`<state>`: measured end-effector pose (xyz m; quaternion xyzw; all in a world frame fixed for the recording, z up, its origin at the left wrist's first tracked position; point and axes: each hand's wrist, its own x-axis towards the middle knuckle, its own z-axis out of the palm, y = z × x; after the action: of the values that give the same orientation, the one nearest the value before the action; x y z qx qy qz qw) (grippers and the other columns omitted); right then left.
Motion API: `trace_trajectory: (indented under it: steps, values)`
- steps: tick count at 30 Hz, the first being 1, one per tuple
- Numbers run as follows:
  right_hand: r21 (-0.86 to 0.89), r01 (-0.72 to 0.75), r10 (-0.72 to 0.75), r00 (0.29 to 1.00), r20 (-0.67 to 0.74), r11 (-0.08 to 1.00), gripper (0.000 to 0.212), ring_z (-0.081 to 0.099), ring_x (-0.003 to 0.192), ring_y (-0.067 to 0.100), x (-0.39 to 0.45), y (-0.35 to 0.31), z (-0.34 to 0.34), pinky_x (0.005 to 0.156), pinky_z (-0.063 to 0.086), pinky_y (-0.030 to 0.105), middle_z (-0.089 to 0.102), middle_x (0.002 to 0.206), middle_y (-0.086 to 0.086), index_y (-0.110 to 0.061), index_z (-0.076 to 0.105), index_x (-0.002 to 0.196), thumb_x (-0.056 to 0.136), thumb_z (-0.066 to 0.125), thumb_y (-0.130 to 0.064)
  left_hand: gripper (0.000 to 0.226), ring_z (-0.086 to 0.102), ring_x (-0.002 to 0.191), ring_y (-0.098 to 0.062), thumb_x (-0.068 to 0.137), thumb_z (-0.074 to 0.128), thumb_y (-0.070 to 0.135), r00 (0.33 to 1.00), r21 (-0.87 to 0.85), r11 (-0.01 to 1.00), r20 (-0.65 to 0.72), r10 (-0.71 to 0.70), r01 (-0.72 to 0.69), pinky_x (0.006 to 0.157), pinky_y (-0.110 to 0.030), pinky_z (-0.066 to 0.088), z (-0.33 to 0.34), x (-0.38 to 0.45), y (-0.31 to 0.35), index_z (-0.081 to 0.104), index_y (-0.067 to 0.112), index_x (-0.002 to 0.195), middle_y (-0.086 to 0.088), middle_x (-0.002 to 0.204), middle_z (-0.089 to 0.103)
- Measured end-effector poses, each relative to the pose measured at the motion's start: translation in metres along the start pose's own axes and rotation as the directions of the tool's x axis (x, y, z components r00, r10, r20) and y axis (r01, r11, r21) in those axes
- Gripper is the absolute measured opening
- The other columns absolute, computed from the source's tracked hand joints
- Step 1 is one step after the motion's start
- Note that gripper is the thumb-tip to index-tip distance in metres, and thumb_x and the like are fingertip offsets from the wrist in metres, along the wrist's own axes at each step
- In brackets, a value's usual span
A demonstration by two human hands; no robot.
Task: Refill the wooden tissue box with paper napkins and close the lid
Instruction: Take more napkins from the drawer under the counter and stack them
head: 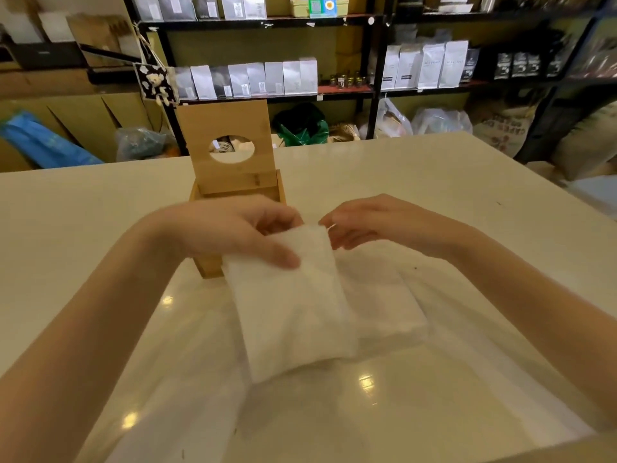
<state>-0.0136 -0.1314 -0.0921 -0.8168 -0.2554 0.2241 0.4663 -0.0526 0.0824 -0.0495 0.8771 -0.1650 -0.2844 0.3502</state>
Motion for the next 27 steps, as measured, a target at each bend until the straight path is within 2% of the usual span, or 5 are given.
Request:
trace_trajectory:
  steps: [3, 7, 14, 20, 27]
  values:
    - [0.365, -0.152, 0.103, 0.983, 0.150, 0.919, 0.057, 0.068, 0.079, 0.025, -0.007, -0.006, -0.004, 0.074, 0.057, 0.031, 0.073, 0.091, 0.008, -0.014, 0.071, 0.095, 0.077, 0.041, -0.060, 0.036, 0.072, 0.080, -0.013, 0.072, 0.072, 0.027, 0.997, -0.110, 0.991, -0.032, 0.074, -0.077, 0.059, -0.017, 0.056, -0.012, -0.002, 0.020, 0.062, 0.019, 0.106, 0.003, 0.093, 0.075]
    - [0.607, -0.176, 0.085, 0.981, 0.177, 0.775, 0.047, 0.068, 0.075, 0.017, -0.022, -0.002, -0.011, 0.068, 0.056, 0.029, 0.073, 0.085, 0.000, -0.017, 0.075, 0.086, 0.068, 0.060, -0.058, 0.025, 0.071, 0.074, -0.006, 0.075, 0.067, 0.023, 0.990, -0.155, 0.986, -0.136, 0.043, -0.064, 0.056, -0.013, 0.054, -0.011, 0.019, 0.038, 0.065, 0.022, 0.100, 0.008, 0.085, 0.074]
    - [0.488, -0.228, 0.173, 0.972, 0.156, 0.843, 0.021, 0.072, 0.075, 0.017, -0.051, 0.011, -0.018, 0.054, 0.059, 0.027, 0.075, 0.085, 0.004, -0.010, 0.067, 0.099, 0.077, 0.065, -0.012, 0.015, 0.065, 0.079, -0.003, 0.079, 0.068, 0.027, 0.972, -0.012, 1.000, -0.237, 0.001, -0.004, 0.063, -0.013, 0.047, 0.003, 0.053, 0.050, 0.069, 0.025, 0.094, 0.011, 0.089, 0.070]
    - [0.420, -0.367, 0.304, 0.929, 0.211, 0.830, 0.033, 0.073, 0.076, 0.027, -0.066, 0.008, -0.015, 0.057, 0.060, 0.027, 0.074, 0.090, 0.015, -0.001, 0.064, 0.104, 0.078, 0.059, -0.020, 0.037, 0.058, 0.096, -0.017, 0.079, 0.069, 0.028, 0.983, 0.155, 0.984, -0.175, -0.056, 0.084, 0.080, -0.026, 0.043, 0.022, 0.077, 0.053, 0.064, 0.017, 0.114, 0.004, 0.105, 0.064]
    - [0.311, -0.469, 0.434, 0.883, 0.176, 0.827, 0.028, 0.073, 0.065, 0.020, -0.070, 0.009, -0.007, 0.052, 0.058, 0.022, 0.075, 0.076, 0.014, 0.003, 0.064, 0.099, 0.092, 0.051, -0.020, 0.040, 0.057, 0.093, -0.019, 0.081, 0.067, 0.027, 0.986, 0.227, 0.965, -0.128, -0.107, 0.134, 0.078, -0.027, 0.046, 0.033, 0.089, 0.047, 0.061, 0.015, 0.119, 0.002, 0.105, 0.061]
